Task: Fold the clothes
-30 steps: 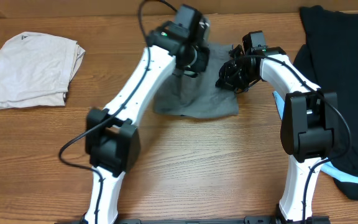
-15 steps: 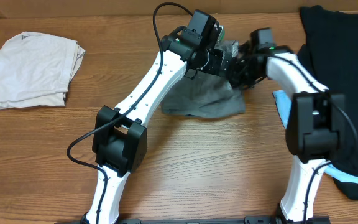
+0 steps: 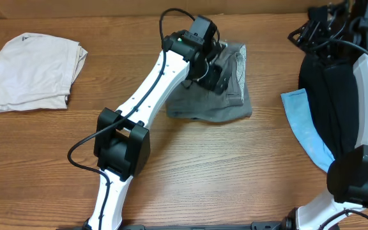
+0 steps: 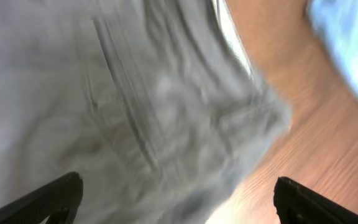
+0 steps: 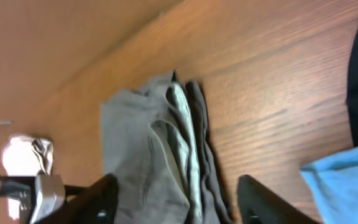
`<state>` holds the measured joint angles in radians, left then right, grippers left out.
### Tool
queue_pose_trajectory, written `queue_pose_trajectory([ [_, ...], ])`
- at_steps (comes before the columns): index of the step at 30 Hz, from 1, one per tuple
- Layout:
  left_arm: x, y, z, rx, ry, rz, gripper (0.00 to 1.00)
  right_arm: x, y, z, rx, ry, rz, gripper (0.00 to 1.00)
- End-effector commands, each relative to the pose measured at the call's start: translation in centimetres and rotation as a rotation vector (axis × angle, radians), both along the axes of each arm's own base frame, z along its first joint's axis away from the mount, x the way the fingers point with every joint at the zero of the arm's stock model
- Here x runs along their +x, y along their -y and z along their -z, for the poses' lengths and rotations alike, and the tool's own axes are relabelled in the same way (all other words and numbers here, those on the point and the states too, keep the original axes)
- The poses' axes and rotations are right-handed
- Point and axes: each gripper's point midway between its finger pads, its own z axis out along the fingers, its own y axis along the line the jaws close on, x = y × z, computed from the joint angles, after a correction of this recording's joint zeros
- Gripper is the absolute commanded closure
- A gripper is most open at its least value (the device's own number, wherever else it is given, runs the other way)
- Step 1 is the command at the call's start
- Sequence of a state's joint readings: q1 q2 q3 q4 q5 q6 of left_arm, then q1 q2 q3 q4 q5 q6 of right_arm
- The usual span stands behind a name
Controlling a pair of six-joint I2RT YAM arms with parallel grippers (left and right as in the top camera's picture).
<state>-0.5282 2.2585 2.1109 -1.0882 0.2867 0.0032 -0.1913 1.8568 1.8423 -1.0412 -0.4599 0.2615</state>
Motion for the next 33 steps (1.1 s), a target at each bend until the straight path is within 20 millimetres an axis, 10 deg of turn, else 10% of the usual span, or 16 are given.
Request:
queue_pose_trajectory([
  [1,-0.4,-0.6,1.4,0.148,0.087,0.174,0.00,-0.1,-0.3,1.7,-0.025,-0.037,-0.030,0.33],
  [9,1.0,-3.5,10.8,0.303,-0.032,0.086,0.00,-0.9,-0.4,2.2,-0.033,-0.068,-0.047,0.33],
  [15,0.5,-9.3,15.2,0.425,-0.174,0.021,0.00,-1.2,0.1,2.6,-0.063,-0.092,-0.032,0.33],
  [26,3.2,-22.2,14.3,0.666,-0.186,-0.010,0.00,-1.2,-0.2,2.7,-0.062,-0.094,-0.038,0.32],
  [33,6.1,-17.8,7.7,0.325,-0.120,0.010,0.00,-1.1,-0.9,2.6,-0.065,-0.085,-0.053,0.31],
])
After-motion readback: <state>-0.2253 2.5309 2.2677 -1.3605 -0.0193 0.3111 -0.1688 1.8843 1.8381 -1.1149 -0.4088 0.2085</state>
